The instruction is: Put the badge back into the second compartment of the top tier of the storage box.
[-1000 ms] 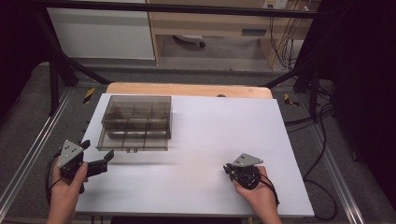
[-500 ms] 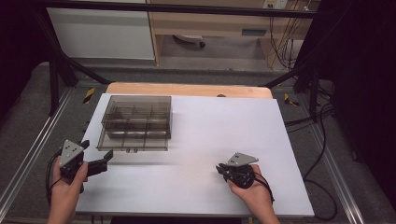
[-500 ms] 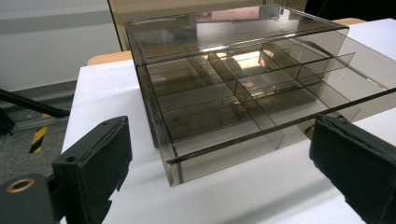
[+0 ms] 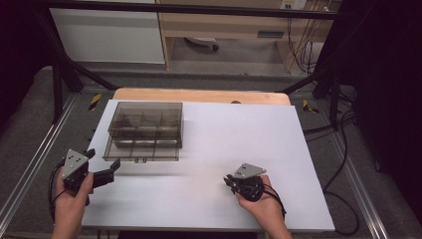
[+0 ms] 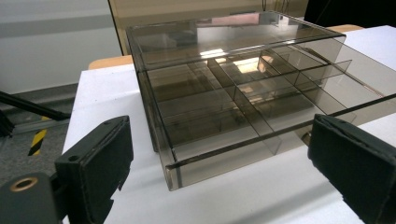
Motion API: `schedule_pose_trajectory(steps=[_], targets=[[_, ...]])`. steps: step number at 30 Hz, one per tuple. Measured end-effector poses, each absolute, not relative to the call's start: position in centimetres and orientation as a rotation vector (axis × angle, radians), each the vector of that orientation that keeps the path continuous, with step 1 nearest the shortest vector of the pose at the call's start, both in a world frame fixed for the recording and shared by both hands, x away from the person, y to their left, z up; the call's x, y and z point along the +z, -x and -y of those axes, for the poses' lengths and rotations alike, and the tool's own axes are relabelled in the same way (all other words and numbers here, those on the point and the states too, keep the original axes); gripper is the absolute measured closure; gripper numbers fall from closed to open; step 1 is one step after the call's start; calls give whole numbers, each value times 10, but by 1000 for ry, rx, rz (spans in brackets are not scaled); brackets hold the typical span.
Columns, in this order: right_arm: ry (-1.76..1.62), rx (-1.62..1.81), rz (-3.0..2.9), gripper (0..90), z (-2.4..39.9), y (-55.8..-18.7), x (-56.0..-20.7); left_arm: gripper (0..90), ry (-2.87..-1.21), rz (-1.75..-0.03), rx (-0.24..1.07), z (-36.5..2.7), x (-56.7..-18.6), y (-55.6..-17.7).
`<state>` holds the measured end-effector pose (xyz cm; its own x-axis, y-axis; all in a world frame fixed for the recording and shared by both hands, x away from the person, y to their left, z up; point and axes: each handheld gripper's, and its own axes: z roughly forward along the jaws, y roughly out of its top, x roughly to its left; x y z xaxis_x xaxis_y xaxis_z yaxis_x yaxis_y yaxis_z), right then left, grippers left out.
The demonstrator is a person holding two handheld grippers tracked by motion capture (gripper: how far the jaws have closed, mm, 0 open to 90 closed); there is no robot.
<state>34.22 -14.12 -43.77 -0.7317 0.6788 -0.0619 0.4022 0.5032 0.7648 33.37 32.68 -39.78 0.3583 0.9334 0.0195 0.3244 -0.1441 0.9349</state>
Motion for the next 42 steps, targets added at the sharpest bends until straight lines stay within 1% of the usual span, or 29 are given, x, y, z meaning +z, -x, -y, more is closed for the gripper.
schedule_pose_trajectory(steps=[5, 14, 18, 24, 31, 36, 40, 42], targets=[[-848, 1119, -2445, 811, 125, -341, -438, 66, -1672, -1128, 794, -327, -397, -332], [-756, 1093, -2510, 811, 98, -349, -439, 63, -1687, -1131, 814, -324, -399, -334], [-706, 1104, -2532, 810, 83, -353, -440, 46, -1652, -1132, 737, -328, -399, -334], [-668, 1120, -2562, 810, 63, -357, -440, 48, -1668, -1124, 764, -329, -399, -338], [-661, 1182, -2580, 810, 50, -363, -434, 50, -1676, -1131, 743, -328, -400, -338], [-660, 1209, -2596, 810, 32, -366, -431, 50, -1677, -1124, 722, -327, -400, -337], [-629, 1159, -2621, 810, 18, -364, -437, 51, -1723, -1100, 787, -324, -400, -338], [-620, 1159, -2635, 810, 13, -365, -440, 47, -1713, -1113, 753, -324, -402, -339]])
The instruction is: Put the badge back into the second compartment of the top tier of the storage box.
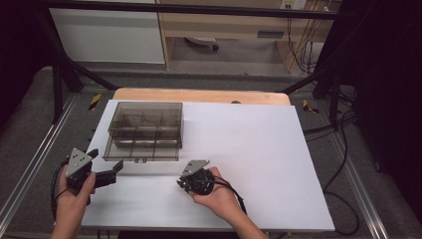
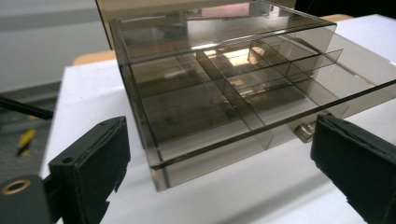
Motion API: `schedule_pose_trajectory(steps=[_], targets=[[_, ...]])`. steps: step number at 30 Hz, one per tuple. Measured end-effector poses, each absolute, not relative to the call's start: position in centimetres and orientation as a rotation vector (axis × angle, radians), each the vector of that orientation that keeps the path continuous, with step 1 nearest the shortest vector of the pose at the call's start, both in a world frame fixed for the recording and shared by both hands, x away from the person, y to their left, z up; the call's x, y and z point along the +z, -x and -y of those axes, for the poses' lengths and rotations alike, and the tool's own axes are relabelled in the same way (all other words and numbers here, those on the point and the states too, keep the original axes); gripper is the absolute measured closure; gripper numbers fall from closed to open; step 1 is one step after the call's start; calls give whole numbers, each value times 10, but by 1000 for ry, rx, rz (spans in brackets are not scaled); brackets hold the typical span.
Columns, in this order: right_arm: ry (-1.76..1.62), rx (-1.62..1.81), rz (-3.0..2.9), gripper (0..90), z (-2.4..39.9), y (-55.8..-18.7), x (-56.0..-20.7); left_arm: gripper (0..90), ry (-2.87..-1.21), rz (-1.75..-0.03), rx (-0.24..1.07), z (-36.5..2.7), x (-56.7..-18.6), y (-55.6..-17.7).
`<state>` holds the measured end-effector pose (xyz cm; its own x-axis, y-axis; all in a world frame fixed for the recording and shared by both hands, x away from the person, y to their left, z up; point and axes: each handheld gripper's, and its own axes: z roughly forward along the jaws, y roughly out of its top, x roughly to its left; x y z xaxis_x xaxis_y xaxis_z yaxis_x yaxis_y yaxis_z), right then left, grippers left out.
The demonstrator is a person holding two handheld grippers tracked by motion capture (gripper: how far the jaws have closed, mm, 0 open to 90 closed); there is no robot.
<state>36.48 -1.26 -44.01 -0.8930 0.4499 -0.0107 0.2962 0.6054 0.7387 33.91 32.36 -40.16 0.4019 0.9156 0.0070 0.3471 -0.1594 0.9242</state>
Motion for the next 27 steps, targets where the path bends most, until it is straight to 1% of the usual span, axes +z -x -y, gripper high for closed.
schedule_pose_trajectory(steps=[2, 11, 15, 18, 27], targets=[[-615, 1164, -2647, 810, 7, -366, -441, 43, -1705, -1123, 726, -323, -403, -340], [-547, 1160, -2673, 810, -15, -362, -438, 43, -1698, -1126, 741, -323, -402, -339], [-555, 1162, -2671, 810, -19, -362, -439, 42, -1716, -1127, 789, -323, -402, -339], [-542, 1170, -2663, 810, -22, -359, -437, 37, -1698, -1129, 764, -325, -401, -337], [-551, 1192, -2626, 809, -28, -358, -428, 41, -1685, -1120, 786, -330, -399, -338]])
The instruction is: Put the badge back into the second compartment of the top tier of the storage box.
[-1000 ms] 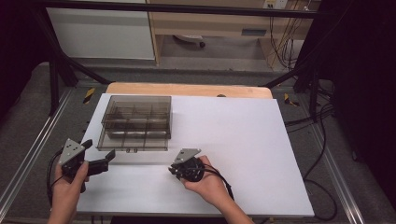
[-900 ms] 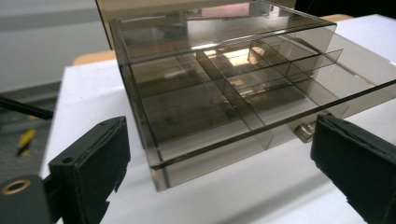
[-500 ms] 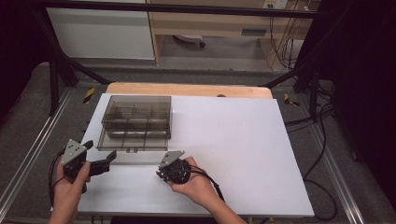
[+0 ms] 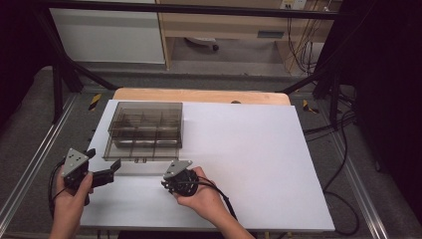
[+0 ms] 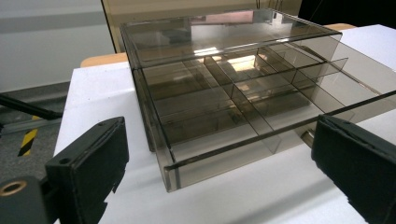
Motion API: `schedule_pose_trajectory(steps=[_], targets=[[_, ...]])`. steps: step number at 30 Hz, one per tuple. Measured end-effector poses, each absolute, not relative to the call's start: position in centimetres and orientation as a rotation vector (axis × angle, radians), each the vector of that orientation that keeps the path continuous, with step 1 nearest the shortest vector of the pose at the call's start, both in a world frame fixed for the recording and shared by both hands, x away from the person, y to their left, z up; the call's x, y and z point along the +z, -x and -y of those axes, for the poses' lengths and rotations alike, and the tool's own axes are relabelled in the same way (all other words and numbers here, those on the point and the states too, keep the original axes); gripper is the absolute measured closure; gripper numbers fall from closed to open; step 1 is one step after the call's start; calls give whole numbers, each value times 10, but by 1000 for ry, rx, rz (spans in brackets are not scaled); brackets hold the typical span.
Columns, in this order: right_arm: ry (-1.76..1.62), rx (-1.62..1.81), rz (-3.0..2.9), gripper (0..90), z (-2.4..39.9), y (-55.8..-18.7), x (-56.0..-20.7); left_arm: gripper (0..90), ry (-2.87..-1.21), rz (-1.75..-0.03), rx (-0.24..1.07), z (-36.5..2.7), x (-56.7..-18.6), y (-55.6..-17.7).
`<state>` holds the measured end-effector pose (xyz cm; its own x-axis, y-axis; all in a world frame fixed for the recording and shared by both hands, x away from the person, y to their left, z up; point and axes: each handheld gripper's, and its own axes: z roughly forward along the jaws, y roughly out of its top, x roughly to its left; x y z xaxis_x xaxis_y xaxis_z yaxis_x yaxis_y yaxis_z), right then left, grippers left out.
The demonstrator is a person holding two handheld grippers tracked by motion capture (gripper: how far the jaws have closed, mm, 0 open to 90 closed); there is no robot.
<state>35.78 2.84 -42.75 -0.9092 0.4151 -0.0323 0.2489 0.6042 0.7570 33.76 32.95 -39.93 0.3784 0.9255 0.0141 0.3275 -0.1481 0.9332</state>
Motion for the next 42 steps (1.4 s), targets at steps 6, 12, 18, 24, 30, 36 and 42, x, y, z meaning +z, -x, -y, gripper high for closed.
schedule_pose_trajectory(steps=[6, 12, 18, 24, 30, 36, 42], targets=[[-565, 1231, -2601, 810, -34, -358, -429, 37, -1677, -1098, 801, -325, -399, -336], [-591, 1282, -2574, 810, -36, -359, -426, 38, -1685, -1097, 797, -325, -401, -335], [-589, 1299, -2580, 809, -44, -361, -420, 39, -1663, -1097, 805, -327, -401, -335], [-577, 1275, -2577, 809, -49, -358, -410, 46, -1664, -1101, 818, -327, -401, -336], [-565, 1288, -2558, 810, -55, -364, -399, 45, -1660, -1116, 826, -330, -403, -336], [-534, 1342, -2536, 809, -63, -360, -385, 50, -1662, -1104, 842, -331, -401, -336], [-537, 1347, -2521, 810, -59, -366, -379, 50, -1661, -1120, 831, -332, -403, -337]])
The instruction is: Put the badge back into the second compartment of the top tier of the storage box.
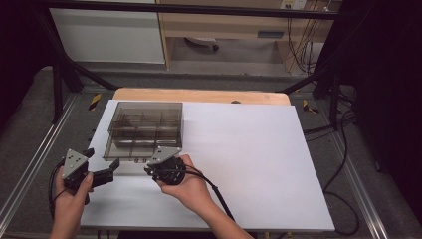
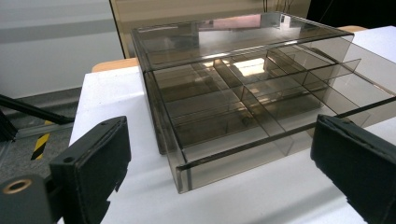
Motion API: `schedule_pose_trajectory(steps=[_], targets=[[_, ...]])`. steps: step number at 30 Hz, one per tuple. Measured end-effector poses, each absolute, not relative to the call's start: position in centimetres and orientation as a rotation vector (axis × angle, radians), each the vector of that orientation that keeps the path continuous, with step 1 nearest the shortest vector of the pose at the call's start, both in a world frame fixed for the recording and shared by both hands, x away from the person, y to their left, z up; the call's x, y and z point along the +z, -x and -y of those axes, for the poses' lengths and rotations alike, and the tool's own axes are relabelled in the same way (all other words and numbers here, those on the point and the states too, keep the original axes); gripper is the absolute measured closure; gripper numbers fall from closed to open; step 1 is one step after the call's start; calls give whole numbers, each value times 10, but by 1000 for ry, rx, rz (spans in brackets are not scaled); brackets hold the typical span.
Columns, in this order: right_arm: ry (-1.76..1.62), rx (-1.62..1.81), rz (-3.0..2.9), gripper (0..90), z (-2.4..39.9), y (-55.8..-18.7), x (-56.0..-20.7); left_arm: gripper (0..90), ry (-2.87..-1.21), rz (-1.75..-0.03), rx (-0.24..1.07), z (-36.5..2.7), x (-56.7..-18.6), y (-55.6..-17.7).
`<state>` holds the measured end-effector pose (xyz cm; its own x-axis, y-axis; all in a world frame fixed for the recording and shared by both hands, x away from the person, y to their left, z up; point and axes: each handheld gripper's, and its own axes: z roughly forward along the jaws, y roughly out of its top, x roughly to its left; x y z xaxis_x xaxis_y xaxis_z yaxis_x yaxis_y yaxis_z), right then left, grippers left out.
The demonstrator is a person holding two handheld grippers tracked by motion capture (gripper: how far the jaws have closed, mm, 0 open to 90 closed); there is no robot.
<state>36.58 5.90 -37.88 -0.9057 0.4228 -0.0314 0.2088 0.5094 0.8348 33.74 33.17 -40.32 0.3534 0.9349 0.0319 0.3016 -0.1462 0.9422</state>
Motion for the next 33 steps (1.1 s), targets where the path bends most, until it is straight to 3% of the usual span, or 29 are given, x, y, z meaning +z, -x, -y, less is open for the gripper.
schedule_pose_trajectory(steps=[33], targets=[[-650, 1455, -2395, 810, -50, -393, -358, 53, -1665, -1148, 807, -335, -405, -338]])
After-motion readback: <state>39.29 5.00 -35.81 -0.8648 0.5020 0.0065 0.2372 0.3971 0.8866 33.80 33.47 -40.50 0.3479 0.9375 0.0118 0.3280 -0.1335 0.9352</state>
